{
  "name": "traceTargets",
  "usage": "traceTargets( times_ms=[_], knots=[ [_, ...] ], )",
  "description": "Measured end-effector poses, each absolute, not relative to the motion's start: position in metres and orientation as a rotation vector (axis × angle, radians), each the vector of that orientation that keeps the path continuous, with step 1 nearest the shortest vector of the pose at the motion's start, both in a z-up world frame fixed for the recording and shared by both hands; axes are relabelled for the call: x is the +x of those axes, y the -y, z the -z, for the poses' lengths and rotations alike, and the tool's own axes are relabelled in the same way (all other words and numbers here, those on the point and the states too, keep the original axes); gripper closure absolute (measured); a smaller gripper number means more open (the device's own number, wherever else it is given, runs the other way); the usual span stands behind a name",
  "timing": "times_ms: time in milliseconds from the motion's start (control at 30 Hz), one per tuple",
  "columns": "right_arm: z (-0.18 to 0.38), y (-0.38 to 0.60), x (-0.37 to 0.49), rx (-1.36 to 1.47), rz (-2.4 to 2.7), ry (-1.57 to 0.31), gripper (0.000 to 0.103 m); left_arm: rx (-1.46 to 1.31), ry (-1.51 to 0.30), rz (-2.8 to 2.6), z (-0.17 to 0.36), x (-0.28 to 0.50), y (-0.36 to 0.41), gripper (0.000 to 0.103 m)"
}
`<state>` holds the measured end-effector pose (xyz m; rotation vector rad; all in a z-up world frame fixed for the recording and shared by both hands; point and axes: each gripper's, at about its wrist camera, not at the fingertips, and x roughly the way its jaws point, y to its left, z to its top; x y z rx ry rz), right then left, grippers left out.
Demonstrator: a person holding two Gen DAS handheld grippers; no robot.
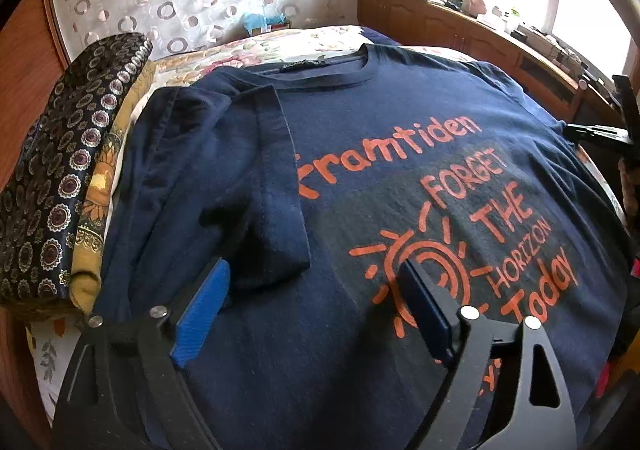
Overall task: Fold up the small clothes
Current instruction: 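Grasp the shirt's other side with the right gripper and fold it inward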
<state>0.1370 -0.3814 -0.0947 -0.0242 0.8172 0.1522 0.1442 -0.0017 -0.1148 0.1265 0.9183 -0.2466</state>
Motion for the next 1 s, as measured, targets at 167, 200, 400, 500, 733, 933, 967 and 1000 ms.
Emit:
traceTargets(
  times_ms=[167, 200, 400, 500, 733, 933, 967, 1000],
  knots=[
    [0.083, 0.378, 0.129, -0.053, -0.158, -0.747, 0.101, 0.132, -0.920, 0.245, 0.116, 0.147, 0.003, 0.011],
    [0.077, 0.375, 0.125, -0.051, -0.164, -0.724, 0.101, 0.131, -0.921, 0.244, 0.116, 0.147, 0.003, 0.011],
    [0.055, 0.347, 0.111, -0.049, -0.256, -0.626, 0.101, 0.132, -0.920, 0.244, 0.117, 0.149, 0.005, 0.011],
    [0.057, 0.324, 0.107, -0.067, -0.326, -0.623, 0.101, 0.132, -0.920, 0.244, 0.117, 0.149, 0.004, 0.011],
    [0.104, 0.280, 0.103, -0.138, -0.429, -0.731, 0.101, 0.131, -0.920, 0.244, 0.117, 0.149, 0.004, 0.011],
    [0.114, 0.288, 0.112, -0.103, -0.415, -0.765, 0.101, 0.135, -0.917, 0.238, 0.116, 0.149, 0.006, 0.011],
    [0.111, 0.291, 0.111, -0.099, -0.399, -0.760, 0.093, 0.137, -0.914, 0.235, 0.116, 0.149, 0.005, 0.011],
    [0.105, 0.291, 0.109, -0.095, -0.385, -0.754, 0.078, 0.139, -0.907, 0.237, 0.115, 0.148, 0.005, 0.011]
  ],
)
